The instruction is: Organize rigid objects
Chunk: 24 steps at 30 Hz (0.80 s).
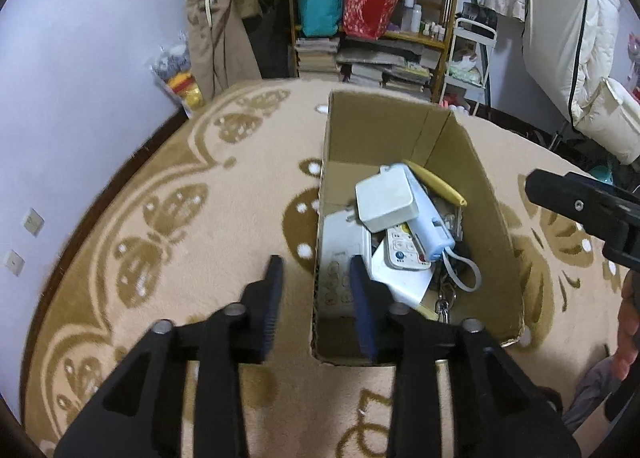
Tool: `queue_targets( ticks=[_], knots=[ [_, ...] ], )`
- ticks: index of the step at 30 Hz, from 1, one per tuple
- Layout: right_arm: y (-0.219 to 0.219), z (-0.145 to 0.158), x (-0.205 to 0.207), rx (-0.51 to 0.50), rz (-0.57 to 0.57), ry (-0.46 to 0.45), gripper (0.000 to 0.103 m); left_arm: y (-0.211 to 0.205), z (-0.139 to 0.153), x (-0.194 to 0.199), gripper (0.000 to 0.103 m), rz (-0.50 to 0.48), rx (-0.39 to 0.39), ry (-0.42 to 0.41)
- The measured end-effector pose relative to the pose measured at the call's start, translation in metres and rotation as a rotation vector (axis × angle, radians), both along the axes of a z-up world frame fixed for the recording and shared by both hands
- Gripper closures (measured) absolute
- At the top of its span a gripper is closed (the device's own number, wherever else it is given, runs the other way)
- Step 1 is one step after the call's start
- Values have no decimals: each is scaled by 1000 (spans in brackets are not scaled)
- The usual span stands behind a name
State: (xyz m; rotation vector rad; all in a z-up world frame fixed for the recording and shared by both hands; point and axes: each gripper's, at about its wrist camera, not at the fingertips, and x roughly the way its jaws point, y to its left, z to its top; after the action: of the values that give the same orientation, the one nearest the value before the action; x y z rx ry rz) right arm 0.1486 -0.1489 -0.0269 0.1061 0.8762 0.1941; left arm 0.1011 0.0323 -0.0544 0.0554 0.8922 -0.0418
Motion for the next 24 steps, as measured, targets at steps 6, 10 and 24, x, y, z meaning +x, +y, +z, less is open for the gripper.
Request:
queue_targets(
  ticks=[6,10,24],
  knots=[
    [-16,21,-19,-15,-13,-53,0,2,26,-12,22,29,17,-72],
    [-26,34,-31,-29,-21,-79,0,4,43,-21,6,56,46,-113],
    [-49,63,-77,-33,-39,-151,0,-15,91,-67,2,59,142,-245]
  ],
)
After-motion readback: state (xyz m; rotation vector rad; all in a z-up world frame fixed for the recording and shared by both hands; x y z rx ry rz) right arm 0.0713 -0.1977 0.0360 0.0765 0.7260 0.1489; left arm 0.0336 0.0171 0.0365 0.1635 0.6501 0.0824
